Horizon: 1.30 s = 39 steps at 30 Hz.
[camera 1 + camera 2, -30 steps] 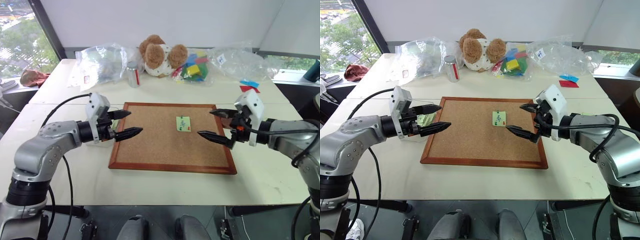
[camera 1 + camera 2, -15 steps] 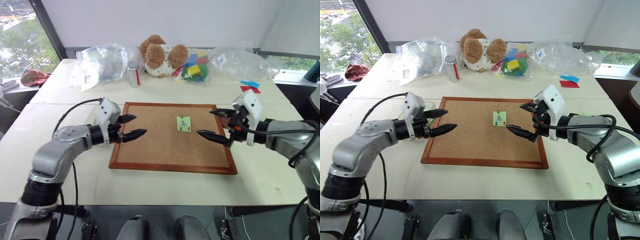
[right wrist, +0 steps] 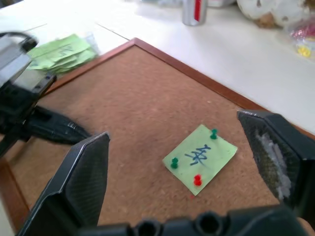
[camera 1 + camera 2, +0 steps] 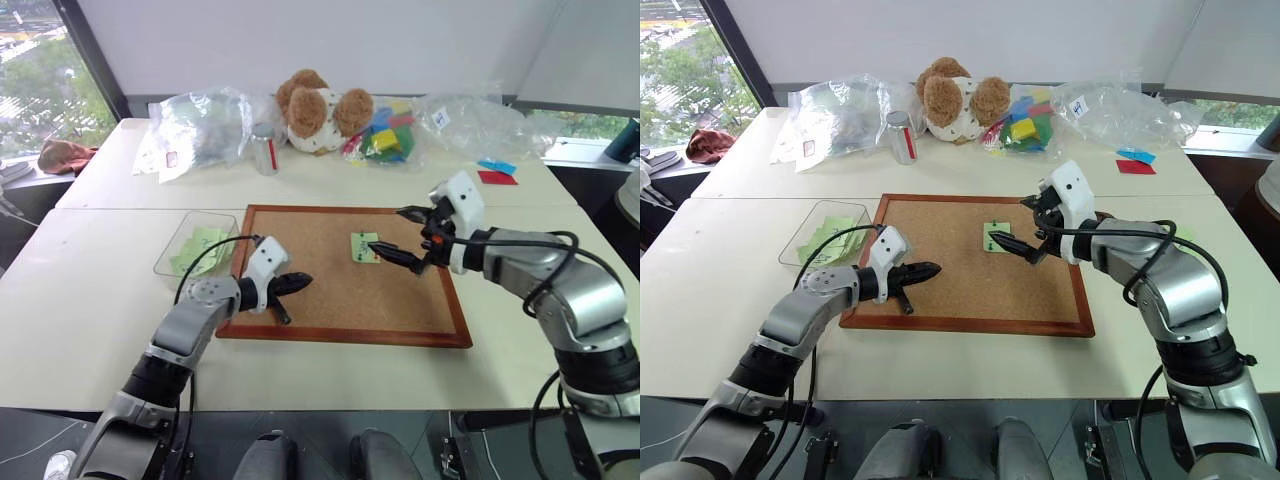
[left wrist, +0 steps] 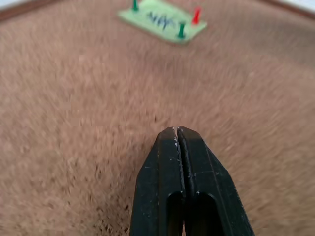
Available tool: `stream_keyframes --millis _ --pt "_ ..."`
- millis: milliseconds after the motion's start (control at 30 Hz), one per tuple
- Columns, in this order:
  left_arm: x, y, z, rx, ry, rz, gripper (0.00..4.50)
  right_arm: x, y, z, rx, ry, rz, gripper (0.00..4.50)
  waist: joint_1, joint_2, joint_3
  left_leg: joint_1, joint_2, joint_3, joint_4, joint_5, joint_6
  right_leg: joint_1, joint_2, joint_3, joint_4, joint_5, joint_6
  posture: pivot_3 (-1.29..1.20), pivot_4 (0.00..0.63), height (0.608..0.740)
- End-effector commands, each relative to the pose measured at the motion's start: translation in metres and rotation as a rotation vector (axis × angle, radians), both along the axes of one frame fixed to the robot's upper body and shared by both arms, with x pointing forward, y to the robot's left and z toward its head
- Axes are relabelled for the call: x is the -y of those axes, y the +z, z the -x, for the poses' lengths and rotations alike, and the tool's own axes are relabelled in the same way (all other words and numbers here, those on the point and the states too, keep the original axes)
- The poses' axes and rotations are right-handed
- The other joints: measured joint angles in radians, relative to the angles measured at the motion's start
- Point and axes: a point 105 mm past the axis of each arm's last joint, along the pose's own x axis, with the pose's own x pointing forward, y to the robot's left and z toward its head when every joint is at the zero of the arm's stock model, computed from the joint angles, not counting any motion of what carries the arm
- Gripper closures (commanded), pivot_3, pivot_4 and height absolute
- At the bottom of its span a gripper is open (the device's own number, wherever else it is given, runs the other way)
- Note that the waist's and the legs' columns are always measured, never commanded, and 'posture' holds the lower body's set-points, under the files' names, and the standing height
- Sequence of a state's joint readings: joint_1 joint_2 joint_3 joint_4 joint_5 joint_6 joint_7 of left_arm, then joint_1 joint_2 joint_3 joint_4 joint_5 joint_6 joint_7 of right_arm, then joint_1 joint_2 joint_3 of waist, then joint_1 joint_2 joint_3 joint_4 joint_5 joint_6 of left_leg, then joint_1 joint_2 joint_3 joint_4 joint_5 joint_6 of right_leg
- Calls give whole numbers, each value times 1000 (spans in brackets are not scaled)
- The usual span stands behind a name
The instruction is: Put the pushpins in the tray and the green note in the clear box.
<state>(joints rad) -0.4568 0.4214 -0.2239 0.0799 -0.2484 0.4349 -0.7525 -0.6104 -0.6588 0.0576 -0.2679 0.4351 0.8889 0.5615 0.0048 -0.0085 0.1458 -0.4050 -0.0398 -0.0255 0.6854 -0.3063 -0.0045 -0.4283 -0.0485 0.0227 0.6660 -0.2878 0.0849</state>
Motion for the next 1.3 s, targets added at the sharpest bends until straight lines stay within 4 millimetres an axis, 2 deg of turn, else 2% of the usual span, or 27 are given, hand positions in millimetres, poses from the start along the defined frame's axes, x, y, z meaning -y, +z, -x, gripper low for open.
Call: stream_keyframes --millis 33,100,133,200,300,567,800,900,1000,1167,1300 --pt "0 -10 -4 18 28 -45 4465 -5 -8 -27 -12 -86 8 0 -2 0 0 0 0 0 0 0 0 0 0 0 0 0 0 0 150 740" --pt "-1 -14 -5 10 36 -45 4465 -10 -15 -41 -36 -112 -6 0 -2 0 -1 1 0 0 0 0 0 1 0 0 1 0 0 0 150 740" --pt "-1 -15 -5 8 37 -44 4490 -12 -18 -47 -47 -123 -11 255 -3 0 -1 1 0 0 0 0 -1 1 0 0 1 0 0 0 150 740" --pt "-1 -16 -5 7 37 -45 4500 -15 -26 -56 -65 -134 -7 906 -1 0 -1 1 0 0 0 1 -1 1 0 0 1 0 0 0 150 740" --pt "-2 -15 -5 9 47 -41 4500 -21 -37 -66 -85 -136 -1 2322 -2 0 -1 1 0 0 0 1 -1 1 0 0 1 0 0 0 150 740" --pt "-3 -13 -4 9 58 -36 4500 -29 -51 -81 -98 -133 -8 2322 -17 0 -1 2 0 0 0 1 -1 1 0 0 2 0 0 0 150 740" --pt "-1 -12 -3 9 59 -34 4500 -26 -51 -88 -100 -140 -16 2322 -19 0 -1 2 0 0 0 1 -2 1 0 0 2 0 0 0 150 740" --pt "0 -11 -3 11 63 -33 4500 -29 -53 -88 -105 -129 -16 3113 -19 0 -1 2 0 0 0 1 -2 1 0 0 2 0 0 0 150 740" --pt "0 -12 -3 8 65 -31 4500 -31 -55 -89 -109 -123 -13 4477 -19 0 -1 2 0 0 0 1 -2 1 0 0 2 0 0 0 150 740" --pt "-1 -15 0 -12 68 -36 4500 -32 -51 -87 -105 -107 -13 4477 -20 0 -1 2 0 0 0 1 -2 1 0 0 2 0 0 0 150 740" --pt "-1 -16 0 -19 73 -38 4500 -29 -32 -86 -72 -108 -49 4477 -21 0 -1 2 0 0 0 1 -2 1 0 0 2 0 0 0 150 740"
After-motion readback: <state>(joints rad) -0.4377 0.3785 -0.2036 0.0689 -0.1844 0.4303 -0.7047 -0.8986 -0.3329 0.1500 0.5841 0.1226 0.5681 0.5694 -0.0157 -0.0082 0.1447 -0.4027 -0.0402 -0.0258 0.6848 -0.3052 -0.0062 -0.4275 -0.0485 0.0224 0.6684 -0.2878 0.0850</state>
